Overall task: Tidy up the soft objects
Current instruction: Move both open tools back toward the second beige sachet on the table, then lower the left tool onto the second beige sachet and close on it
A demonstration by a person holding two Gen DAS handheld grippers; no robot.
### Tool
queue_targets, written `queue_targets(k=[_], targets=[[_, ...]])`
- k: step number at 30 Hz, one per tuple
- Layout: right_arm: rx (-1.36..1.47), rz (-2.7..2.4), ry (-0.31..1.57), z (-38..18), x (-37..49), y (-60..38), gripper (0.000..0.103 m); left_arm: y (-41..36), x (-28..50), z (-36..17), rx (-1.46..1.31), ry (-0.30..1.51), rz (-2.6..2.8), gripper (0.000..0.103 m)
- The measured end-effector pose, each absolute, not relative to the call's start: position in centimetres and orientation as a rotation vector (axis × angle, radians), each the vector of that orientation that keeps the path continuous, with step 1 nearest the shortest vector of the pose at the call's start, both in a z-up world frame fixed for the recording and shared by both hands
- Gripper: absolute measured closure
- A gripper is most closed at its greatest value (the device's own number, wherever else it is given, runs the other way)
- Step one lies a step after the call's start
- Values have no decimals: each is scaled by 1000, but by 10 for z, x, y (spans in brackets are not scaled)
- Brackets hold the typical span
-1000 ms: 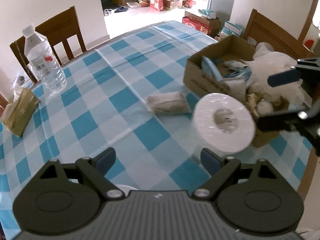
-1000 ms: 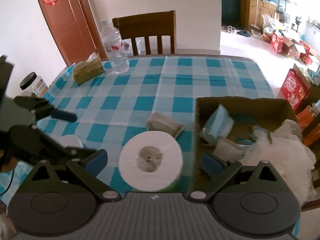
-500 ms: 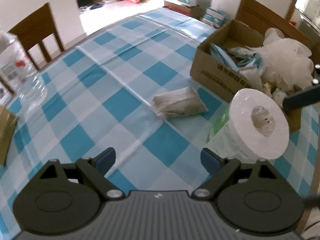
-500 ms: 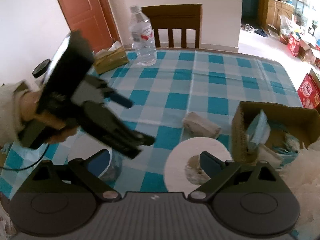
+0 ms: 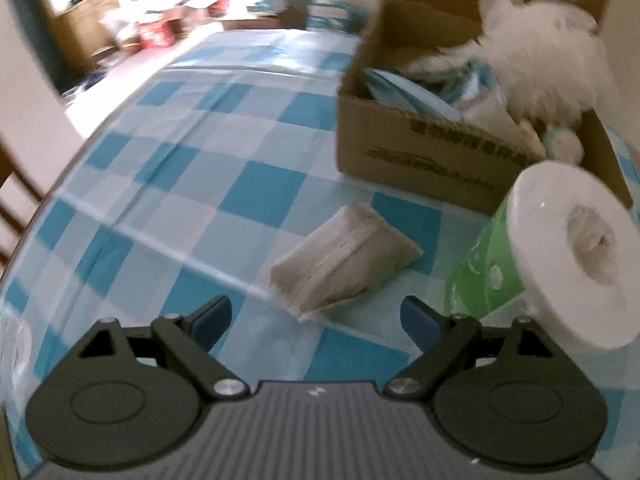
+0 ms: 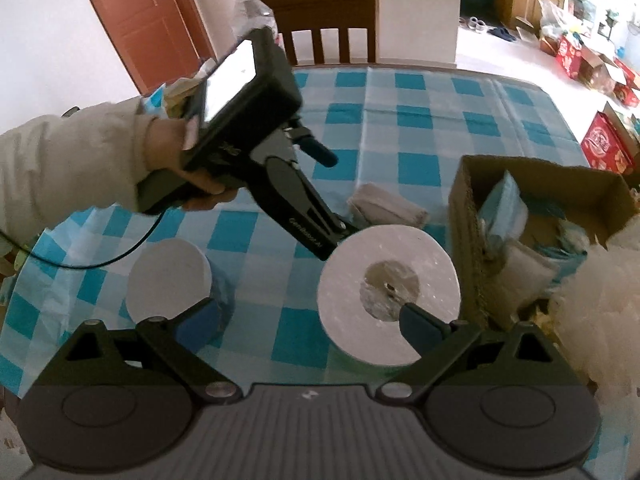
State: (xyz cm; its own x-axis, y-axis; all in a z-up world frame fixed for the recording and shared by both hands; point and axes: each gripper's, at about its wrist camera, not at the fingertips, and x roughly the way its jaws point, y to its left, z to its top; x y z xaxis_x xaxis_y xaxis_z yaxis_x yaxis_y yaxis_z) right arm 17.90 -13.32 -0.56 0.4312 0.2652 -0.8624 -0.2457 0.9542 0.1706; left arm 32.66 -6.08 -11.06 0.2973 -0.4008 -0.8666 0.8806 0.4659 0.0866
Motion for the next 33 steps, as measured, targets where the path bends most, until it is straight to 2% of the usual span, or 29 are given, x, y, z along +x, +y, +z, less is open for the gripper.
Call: queue_targets(k=[15,17,19,21,22,28,33], targets=[[109,265,1089,-13,173,-159,4,-99,358,-143,715,878,-1168,17],[121,259,1092,-15,172,-162,4,-102,359,-142,718,875,-1176,23],[127,254,1091,-15,171,-163,4,-103,358,-141,725,872,-1190,44],[134,252,1090,-15,170,-164,4,-104,357,-138,725,866,-1199,59],[137,251,1088,-15,170,-165,4,-104,356,-136,722,863,-1200,62],[133,245,1073,-9,166,-166,4,-98,358,-132,674,891,-1167,74],[129,229,1056,-5,160,-166,4,-88,353,-127,663,911,-1116,77]])
